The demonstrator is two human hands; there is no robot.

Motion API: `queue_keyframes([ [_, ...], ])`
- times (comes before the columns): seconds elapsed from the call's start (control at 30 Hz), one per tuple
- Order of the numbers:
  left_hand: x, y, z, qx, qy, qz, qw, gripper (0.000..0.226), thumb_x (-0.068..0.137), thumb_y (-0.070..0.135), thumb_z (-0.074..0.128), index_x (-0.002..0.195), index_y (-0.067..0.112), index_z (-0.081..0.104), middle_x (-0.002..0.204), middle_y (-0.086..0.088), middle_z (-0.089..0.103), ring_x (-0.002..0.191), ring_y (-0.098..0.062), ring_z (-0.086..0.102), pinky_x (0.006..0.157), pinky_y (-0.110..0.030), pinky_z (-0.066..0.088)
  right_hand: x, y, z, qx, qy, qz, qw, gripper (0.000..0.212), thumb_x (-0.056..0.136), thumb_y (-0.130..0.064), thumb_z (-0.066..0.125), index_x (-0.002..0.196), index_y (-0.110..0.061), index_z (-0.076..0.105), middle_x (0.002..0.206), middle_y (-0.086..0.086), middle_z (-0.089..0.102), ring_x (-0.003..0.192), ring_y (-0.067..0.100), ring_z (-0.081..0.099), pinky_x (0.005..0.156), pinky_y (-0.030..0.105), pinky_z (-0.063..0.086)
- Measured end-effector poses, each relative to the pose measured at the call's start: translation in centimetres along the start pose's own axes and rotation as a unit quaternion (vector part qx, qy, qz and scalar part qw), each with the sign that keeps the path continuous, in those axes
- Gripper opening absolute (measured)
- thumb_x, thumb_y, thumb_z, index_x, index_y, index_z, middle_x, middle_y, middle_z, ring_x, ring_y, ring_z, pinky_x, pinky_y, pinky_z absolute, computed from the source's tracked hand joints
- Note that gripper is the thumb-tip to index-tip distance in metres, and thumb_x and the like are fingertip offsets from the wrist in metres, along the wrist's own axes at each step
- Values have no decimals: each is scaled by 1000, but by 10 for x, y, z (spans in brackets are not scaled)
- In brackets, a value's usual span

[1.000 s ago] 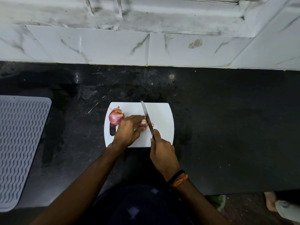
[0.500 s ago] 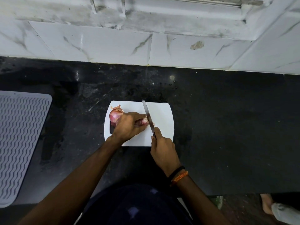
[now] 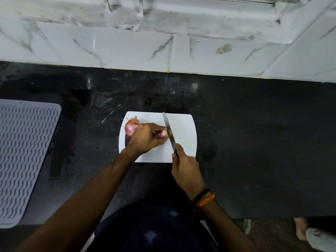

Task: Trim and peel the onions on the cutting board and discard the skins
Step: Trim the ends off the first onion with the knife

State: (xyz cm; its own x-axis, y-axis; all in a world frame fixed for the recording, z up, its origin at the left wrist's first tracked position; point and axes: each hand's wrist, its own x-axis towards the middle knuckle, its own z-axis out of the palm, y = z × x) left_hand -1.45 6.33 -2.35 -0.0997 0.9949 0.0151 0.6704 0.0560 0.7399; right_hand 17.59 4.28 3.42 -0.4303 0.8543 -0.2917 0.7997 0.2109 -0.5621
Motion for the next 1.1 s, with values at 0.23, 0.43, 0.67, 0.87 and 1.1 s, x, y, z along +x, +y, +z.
queue_keyframes([
  [0.23, 4, 1, 1, 25, -3, -12, 1000, 36, 84, 32, 77, 115, 13, 74, 107, -3, 75, 89, -20, 69, 82, -29, 56, 15, -1, 7, -7, 8, 7, 1000, 47, 104, -26, 38, 149, -17, 31, 108, 11, 68, 94, 30, 65, 89, 42, 51],
  [0.43, 4, -2, -1, 21, -9, -27, 999, 38, 84, 33, 76, 117, 13, 73, 111, -3, 75, 94, -20, 70, 87, -36, 58, 3, 4, 8, 3, 18, -9, 1000, 43, 104, -25, 39, 146, -13, 36, 109, 11, 67, 92, 26, 65, 88, 40, 54],
  [0.67, 1, 4, 0, 22, -11, -36, 999, 36, 85, 30, 76, 117, 14, 73, 111, -2, 75, 94, -20, 70, 89, -39, 58, -1, 3, 11, 5, 20, -10, 1000, 45, 104, -25, 41, 147, -14, 36, 109, 10, 68, 92, 24, 65, 88, 37, 54],
  [0.87, 1, 6, 3, 13, 12, -36, 999, 37, 83, 27, 78, 116, 11, 73, 109, -4, 75, 92, -19, 70, 87, -30, 56, 13, 1, 17, 23, 30, 8, 999, 48, 104, -26, 38, 151, -15, 31, 116, 12, 67, 102, 30, 63, 93, 38, 48],
  [1.1, -2, 4, 3, -28, 11, -44, 999, 33, 81, 24, 80, 111, 11, 76, 106, -2, 76, 90, -15, 69, 86, -36, 59, -3, 7, 19, 16, 22, 3, 1000, 47, 105, -26, 38, 150, -13, 32, 112, 12, 68, 96, 26, 65, 91, 35, 50],
])
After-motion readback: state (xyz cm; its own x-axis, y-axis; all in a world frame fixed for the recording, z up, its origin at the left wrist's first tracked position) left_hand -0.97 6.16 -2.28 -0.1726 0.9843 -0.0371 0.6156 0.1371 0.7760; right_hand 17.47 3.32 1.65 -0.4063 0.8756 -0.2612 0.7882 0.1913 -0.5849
